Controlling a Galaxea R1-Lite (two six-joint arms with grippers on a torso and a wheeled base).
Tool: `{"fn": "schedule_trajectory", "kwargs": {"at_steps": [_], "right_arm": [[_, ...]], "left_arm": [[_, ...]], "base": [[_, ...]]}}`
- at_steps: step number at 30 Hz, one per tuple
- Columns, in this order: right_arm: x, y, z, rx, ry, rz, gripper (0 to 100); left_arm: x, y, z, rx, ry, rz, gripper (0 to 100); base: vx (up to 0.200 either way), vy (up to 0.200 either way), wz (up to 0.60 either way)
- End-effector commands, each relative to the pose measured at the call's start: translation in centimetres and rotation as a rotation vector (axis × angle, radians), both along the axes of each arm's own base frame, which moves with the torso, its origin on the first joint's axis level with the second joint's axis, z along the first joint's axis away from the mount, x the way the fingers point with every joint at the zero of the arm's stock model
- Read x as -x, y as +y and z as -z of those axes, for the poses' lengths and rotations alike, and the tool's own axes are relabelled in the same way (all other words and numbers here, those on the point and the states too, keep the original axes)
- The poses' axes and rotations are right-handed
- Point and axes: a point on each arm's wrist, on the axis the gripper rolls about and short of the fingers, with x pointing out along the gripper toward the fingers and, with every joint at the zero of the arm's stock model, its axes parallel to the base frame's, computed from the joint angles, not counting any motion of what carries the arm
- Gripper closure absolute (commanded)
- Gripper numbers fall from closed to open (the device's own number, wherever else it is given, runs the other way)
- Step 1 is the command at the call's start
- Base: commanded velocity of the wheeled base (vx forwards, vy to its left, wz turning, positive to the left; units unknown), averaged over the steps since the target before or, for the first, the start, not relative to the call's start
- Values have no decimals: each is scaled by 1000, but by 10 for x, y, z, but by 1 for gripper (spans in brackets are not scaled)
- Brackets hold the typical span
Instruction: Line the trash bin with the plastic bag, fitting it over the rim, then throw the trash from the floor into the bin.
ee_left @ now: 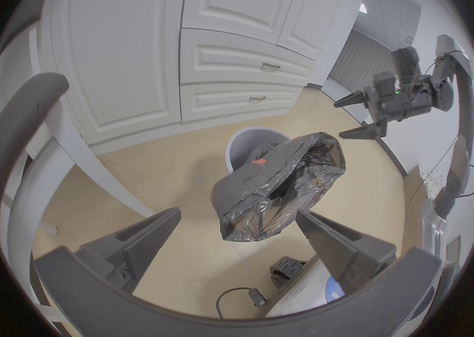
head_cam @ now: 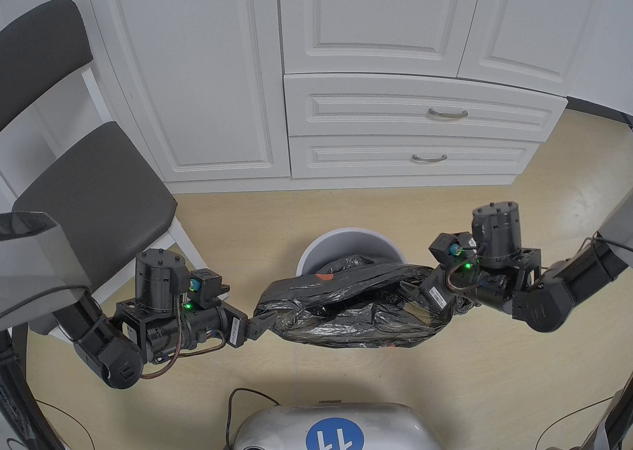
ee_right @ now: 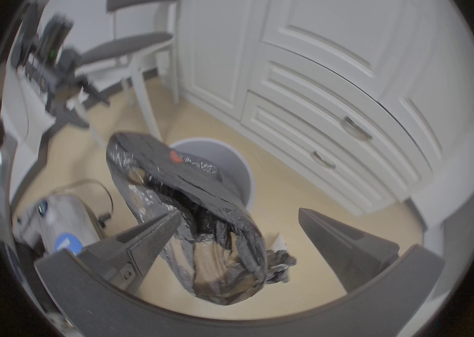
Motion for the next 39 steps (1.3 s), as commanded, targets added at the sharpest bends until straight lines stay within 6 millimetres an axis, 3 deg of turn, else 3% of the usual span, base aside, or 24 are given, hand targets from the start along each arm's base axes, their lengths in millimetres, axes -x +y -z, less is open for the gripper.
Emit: {"fn": "schedule_trajectory", "kwargs": {"at_steps": [1,5,13,25,26,29,35,39], "right_arm": [[-39,23,2,244,-17,-55,0],[-49,30,20,284,8,-59,0],[-45,30,23,325,69,-77,0],[-75,38,52,312,94,-51,0],[-77,39,53,307,92,-48,100],[-84,44,51,261,80,-26,100],[-96,62,19,48,-11,108,100],[-97,76,9,-66,-84,151,100]], "left_arm": [[14,6,-29,40,-73,16,0],[18,7,-35,47,-88,19,0],[18,8,-39,59,-97,25,0],[20,5,-39,59,-99,33,0],[20,5,-39,60,-99,31,0],[20,5,-39,59,-99,35,0],[20,5,-40,60,-104,29,0],[20,6,-41,60,-105,27,0]], "base": [[0,0,0],[0,0,0],[0,0,0],[0,0,0],[0,0,0],[0,0,0],[0,0,0],[0,0,0]]}}
